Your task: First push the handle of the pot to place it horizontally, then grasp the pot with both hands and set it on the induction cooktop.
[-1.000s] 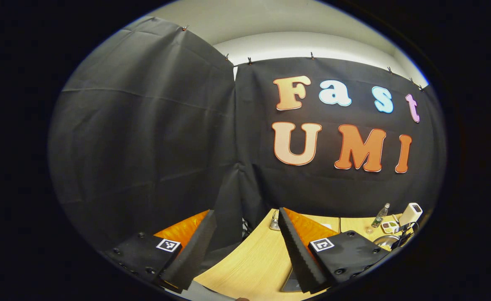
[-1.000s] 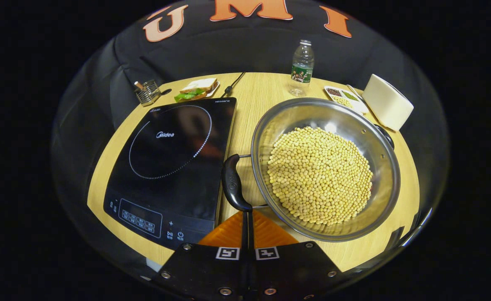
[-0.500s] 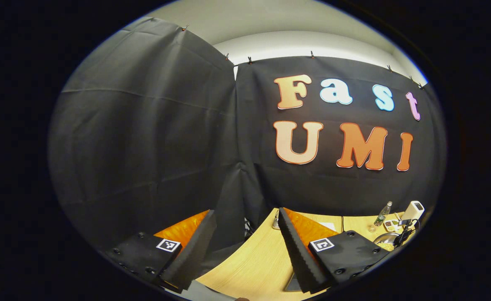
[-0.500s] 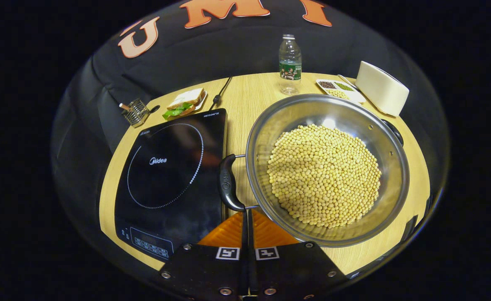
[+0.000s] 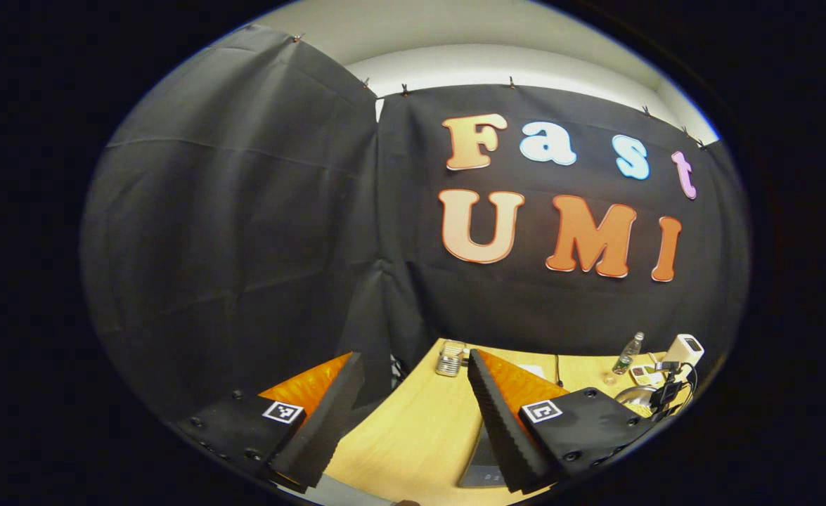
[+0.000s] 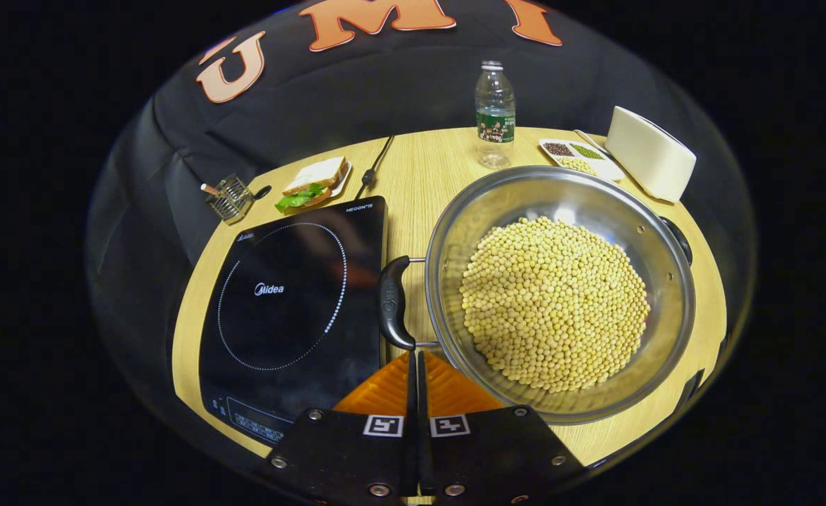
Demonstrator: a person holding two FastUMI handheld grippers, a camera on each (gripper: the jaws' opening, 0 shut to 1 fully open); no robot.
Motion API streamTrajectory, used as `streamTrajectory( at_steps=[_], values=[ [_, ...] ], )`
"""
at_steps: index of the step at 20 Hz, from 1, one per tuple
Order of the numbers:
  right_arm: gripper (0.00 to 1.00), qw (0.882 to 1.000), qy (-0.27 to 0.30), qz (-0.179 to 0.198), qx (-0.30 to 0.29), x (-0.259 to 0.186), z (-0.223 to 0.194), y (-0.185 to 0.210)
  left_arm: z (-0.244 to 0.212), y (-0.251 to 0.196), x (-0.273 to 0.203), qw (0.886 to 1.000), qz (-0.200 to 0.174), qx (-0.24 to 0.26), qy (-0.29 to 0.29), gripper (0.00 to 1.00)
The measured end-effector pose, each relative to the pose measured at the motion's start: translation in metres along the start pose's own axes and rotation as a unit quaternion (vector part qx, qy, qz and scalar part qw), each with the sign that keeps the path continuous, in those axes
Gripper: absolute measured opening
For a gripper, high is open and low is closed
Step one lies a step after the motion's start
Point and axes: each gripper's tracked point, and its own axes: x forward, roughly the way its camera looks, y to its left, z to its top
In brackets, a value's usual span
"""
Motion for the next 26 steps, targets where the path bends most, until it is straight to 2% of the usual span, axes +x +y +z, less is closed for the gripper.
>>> streamTrajectory(
  at_steps=[3,7,10,15,17,18,21,22,23,26],
  values=[
    [0.00,0.999,-0.013,0.027,0.011,-0.027,0.003,-0.009,-0.029,-0.062,0.010,0.998,-0.060,-0.005,0.030,0.98],
    [0.06,0.998,-0.055,0.021,0.035,-0.063,0.021,-0.058,-0.076,-0.162,0.020,0.985,-0.153,0.007,0.077,0.98],
    [0.22,0.995,-0.087,-0.004,0.046,-0.080,0.038,-0.106,-0.117,-0.236,0.019,0.967,-0.217,0.010,0.131,0.97],
    [0.45,0.991,-0.106,-0.051,0.061,-0.084,0.056,-0.181,-0.176,-0.335,0.020,0.939,-0.288,0.016,0.186,0.98],
    [0.55,0.991,-0.105,-0.067,0.057,-0.078,0.062,-0.206,-0.206,-0.356,0.019,0.929,-0.298,0.021,0.217,0.98],
    [0.68,0.990,-0.104,-0.075,0.054,-0.075,0.064,-0.218,-0.221,-0.365,0.020,0.924,-0.299,0.027,0.236,0.98],
    [0.80,0.990,-0.101,-0.088,0.041,-0.062,0.071,-0.240,-0.252,-0.392,0.026,0.914,-0.302,0.038,0.267,0.98],
    [0.90,0.990,-0.099,-0.090,0.038,-0.058,0.074,-0.245,-0.263,-0.400,0.031,0.911,-0.300,0.040,0.279,0.98],
    [0.94,0.990,-0.098,-0.091,0.035,-0.053,0.078,-0.250,-0.275,-0.406,0.038,0.909,-0.297,0.039,0.290,0.98],
    [0.95,0.991,-0.092,-0.093,0.030,-0.037,0.087,-0.264,-0.310,-0.417,0.058,0.898,-0.285,0.037,0.333,0.98]
  ],
)
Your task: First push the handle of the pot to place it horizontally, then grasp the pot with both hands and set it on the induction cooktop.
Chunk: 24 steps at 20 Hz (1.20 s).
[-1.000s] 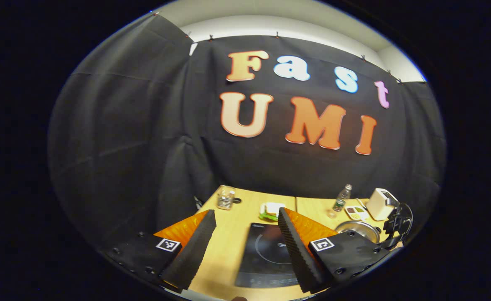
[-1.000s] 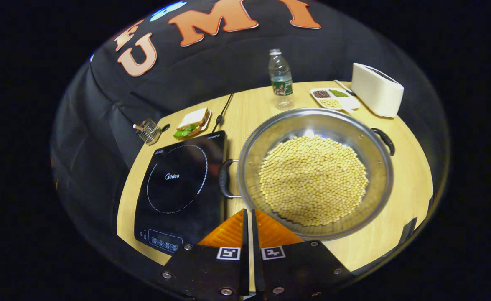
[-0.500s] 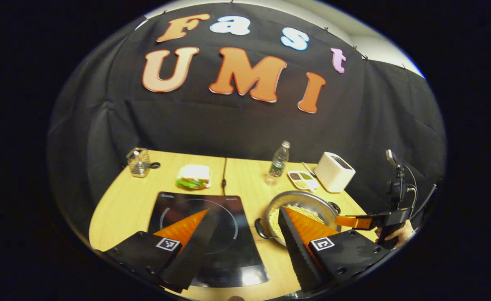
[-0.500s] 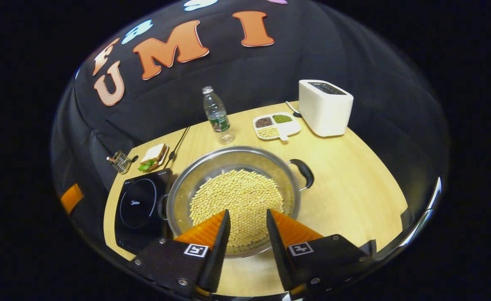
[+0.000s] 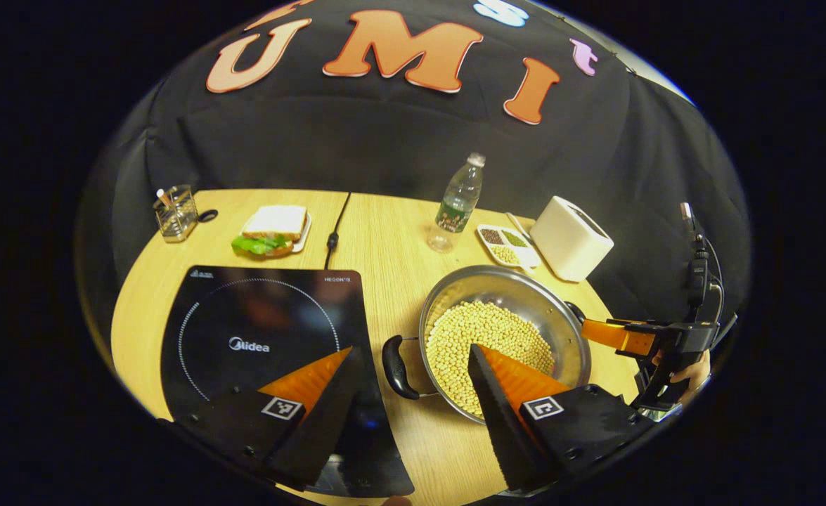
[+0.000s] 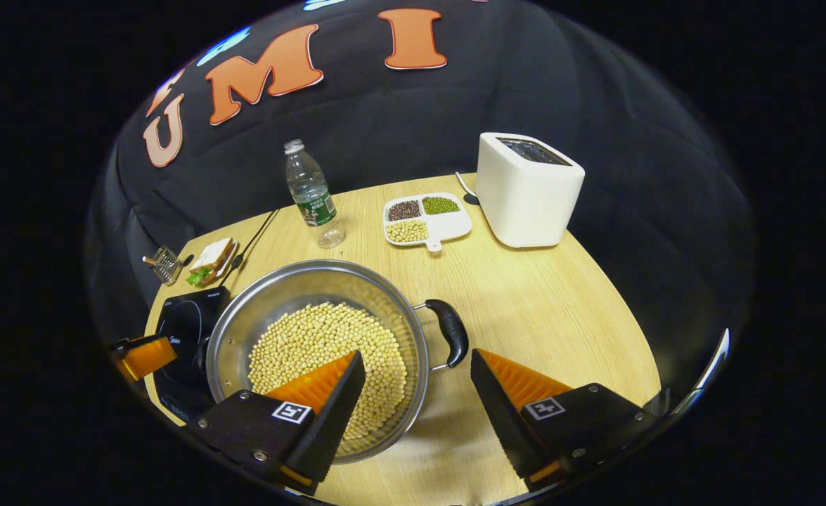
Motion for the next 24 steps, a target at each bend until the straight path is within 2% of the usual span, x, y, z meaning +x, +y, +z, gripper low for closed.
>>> streamTrajectory(
  at_steps=[3,8,10,11,13,14,15,16,17,18,19,20,22,24],
  values=[
    [0.94,1.000,0.008,-0.003,-0.002,0.021,0.004,-0.009,-0.014,0.004,0.024,0.999,0.010,-0.012,0.039,0.99],
    [0.95,0.999,0.044,0.010,0.010,0.053,-0.004,-0.010,-0.031,0.008,0.044,0.996,0.030,0.001,0.089,0.98],
    [0.93,0.998,0.053,0.013,0.018,0.061,-0.005,-0.011,-0.028,0.009,0.049,0.995,0.033,-0.003,0.092,0.98],
    [0.92,0.998,0.055,0.017,0.021,0.064,-0.005,-0.010,-0.028,0.006,0.049,0.995,0.033,-0.010,0.099,0.95],
    [0.80,0.997,0.064,0.027,0.018,0.065,-0.009,-0.008,-0.027,0.000,0.052,0.994,0.027,-0.013,0.108,0.98],
    [0.65,0.998,0.063,0.032,0.007,0.067,-0.009,-0.008,-0.026,-0.003,0.056,0.994,0.025,-0.010,0.111,0.94],
    [0.66,0.997,0.067,0.035,-0.007,0.066,-0.011,-0.009,-0.034,0.002,0.058,0.991,0.037,-0.007,0.124,0.93],
    [0.58,0.997,0.067,0.036,-0.013,0.064,-0.011,-0.010,-0.037,0.008,0.060,0.989,0.061,-0.001,0.133,0.87],
    [0.59,0.997,0.073,0.038,-0.009,0.061,-0.012,-0.011,-0.035,0.001,0.066,0.989,0.053,-0.007,0.137,0.79],
    [0.53,0.996,0.075,0.039,0.001,0.062,-0.011,-0.012,-0.038,-0.003,0.066,0.987,0.043,-0.024,0.154,0.63],
    [0.56,0.996,0.079,0.038,0.009,0.061,-0.011,-0.012,-0.039,-0.003,0.064,0.985,0.037,-0.044,0.160,0.58],
    [0.54,0.996,0.083,0.036,0.016,0.059,-0.012,-0.013,-0.037,-0.008,0.067,0.985,0.031,-0.050,0.160,0.53],
    [0.52,0.995,0.089,0.028,0.025,0.057,-0.013,-0.011,-0.037,-0.009,0.069,0.985,0.038,-0.029,0.166,0.42],
    [0.51,0.995,0.094,0.022,0.031,0.057,-0.015,-0.008,-0.037,-0.015,0.065,0.984,0.036,-0.033,0.170,0.42]
  ],
)
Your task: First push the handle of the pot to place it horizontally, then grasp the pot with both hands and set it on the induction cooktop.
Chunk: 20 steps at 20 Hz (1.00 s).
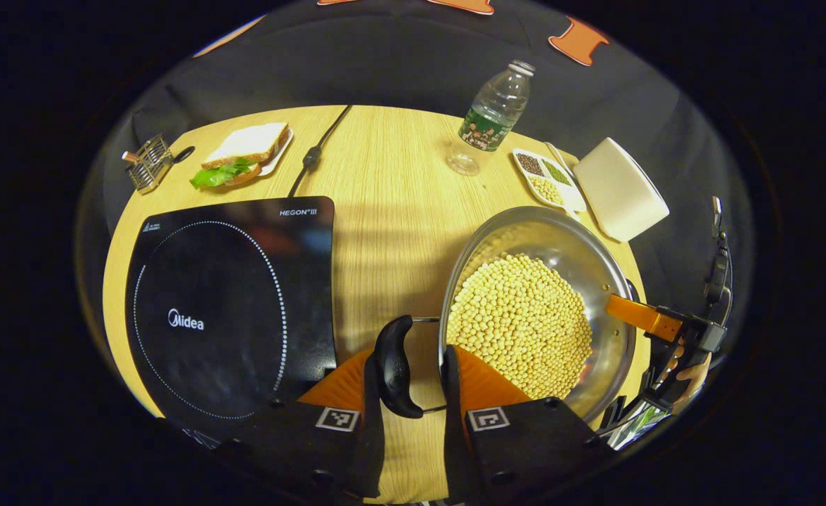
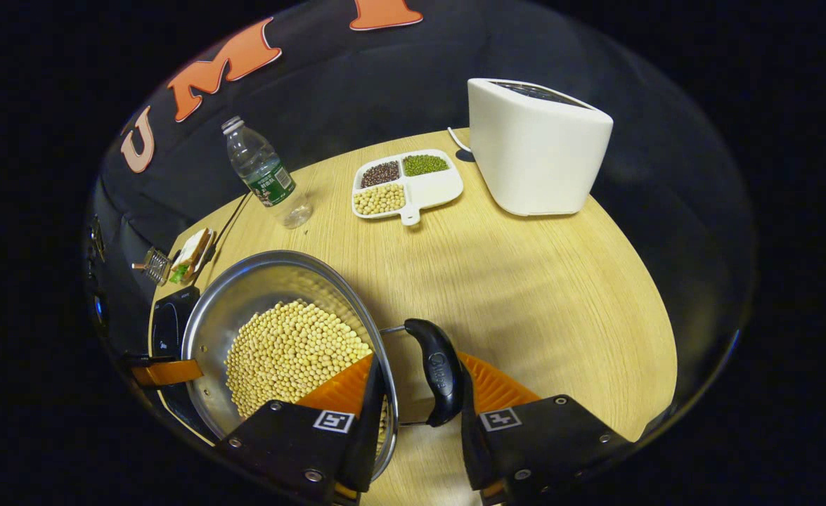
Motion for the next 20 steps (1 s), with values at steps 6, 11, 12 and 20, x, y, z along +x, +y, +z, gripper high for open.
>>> streamTrajectory(
  at_steps=[6,11,12,20],
  values=[
    [0.51,1.000,-0.024,0.007,0.015,-0.013,0.012,-0.003,0.021,0.004,-0.038,1.000,-0.010,0.010,-0.020,0.42],
    [0.50,0.999,-0.044,0.020,0.001,-0.005,0.010,-0.003,0.040,0.033,-0.083,0.999,-0.011,0.003,-0.043,0.42],
    [0.50,0.999,-0.047,0.025,0.000,-0.003,0.009,-0.002,0.044,0.043,-0.094,0.999,-0.011,0.000,-0.048,0.42],
    [0.50,0.997,-0.053,0.051,-0.024,0.002,0.016,-0.004,0.043,0.143,-0.142,0.998,0.006,-0.029,-0.061,0.42]
  ],
)
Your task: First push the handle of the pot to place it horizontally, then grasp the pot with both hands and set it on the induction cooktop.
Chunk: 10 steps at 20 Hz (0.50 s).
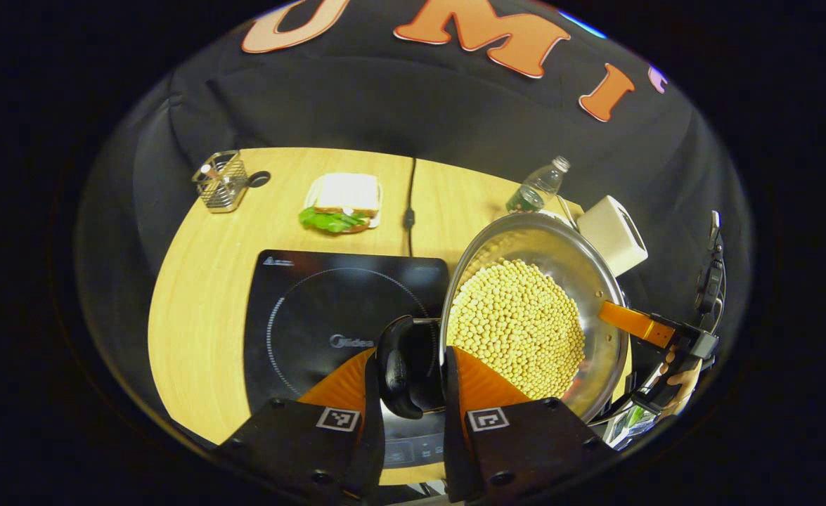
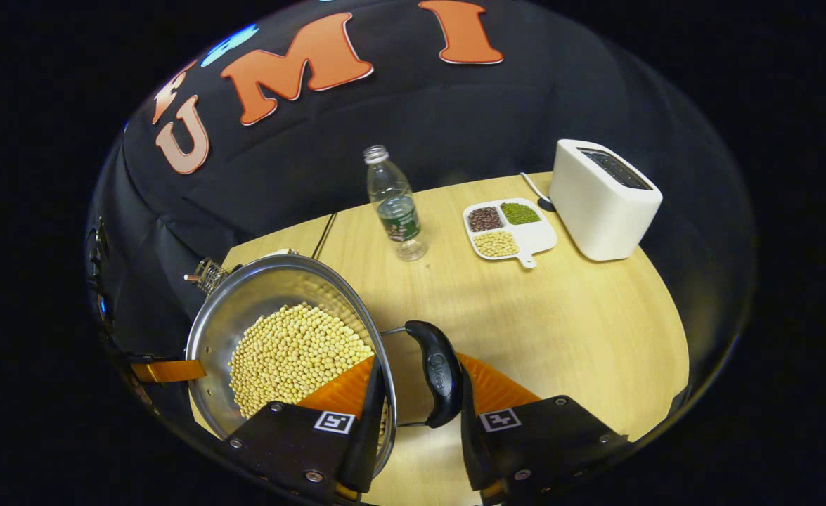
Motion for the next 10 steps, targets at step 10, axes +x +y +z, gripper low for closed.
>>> streamTrajectory(
  at_steps=[10],
  values=[
    [0.50,0.999,0.032,0.019,-0.015,0.002,0.003,-0.002,-0.007,0.115,-0.028,0.999,0.021,-0.025,0.021,0.42]
  ],
)
